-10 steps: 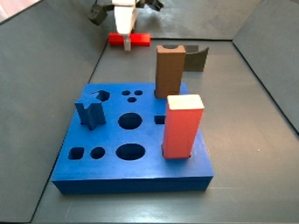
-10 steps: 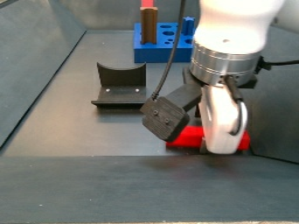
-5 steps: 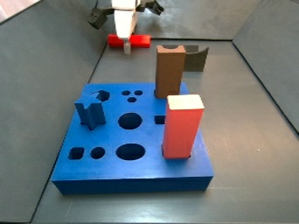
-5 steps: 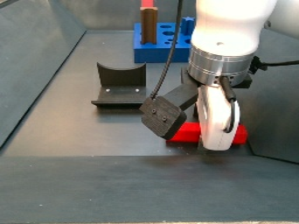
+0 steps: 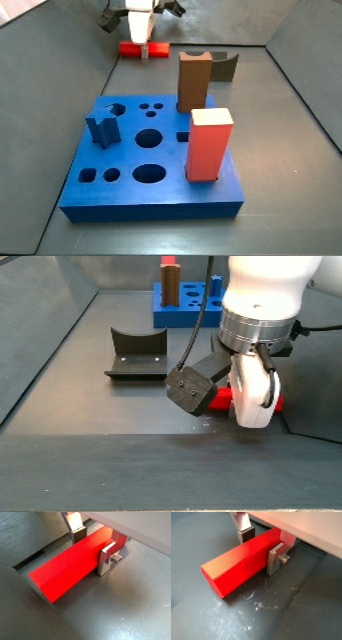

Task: Pick up the hexagon object. Move up. Place the hexagon object on the fixture. Regrasp the hexagon object. Move to above the board. Insert the hexagon object.
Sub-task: Pick up the hexagon object, then move up.

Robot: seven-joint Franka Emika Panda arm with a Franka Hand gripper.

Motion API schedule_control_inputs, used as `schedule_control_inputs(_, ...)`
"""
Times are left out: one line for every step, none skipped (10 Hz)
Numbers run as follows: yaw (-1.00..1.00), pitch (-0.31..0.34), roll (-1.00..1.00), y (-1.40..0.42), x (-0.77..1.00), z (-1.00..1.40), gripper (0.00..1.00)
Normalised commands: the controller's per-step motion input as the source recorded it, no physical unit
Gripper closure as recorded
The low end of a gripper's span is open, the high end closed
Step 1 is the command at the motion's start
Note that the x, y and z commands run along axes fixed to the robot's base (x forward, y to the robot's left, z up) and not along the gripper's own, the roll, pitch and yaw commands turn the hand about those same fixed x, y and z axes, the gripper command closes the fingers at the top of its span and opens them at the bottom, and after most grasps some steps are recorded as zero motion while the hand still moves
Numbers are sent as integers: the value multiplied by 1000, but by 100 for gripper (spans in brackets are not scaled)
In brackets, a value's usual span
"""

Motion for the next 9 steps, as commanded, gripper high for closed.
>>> schedule_control_inputs(0, 0, 0, 0, 0, 0, 100)
schedule_control_inputs(0, 0, 0, 0, 0, 0, 100)
schedule_control_inputs(0, 0, 0, 0, 0, 0, 100)
schedule_control_inputs(0, 0, 0, 0, 0, 0, 100)
schedule_control_inputs(0, 0, 0, 0, 0, 0, 100)
schedule_control_inputs(0, 0, 0, 0, 0, 0, 100)
schedule_control_inputs(0, 0, 0, 0, 0, 833, 100)
schedule_control_inputs(-55, -9, 11, 84, 38, 824, 100)
schedule_control_inputs(-68, 31, 4, 70, 18, 719, 100)
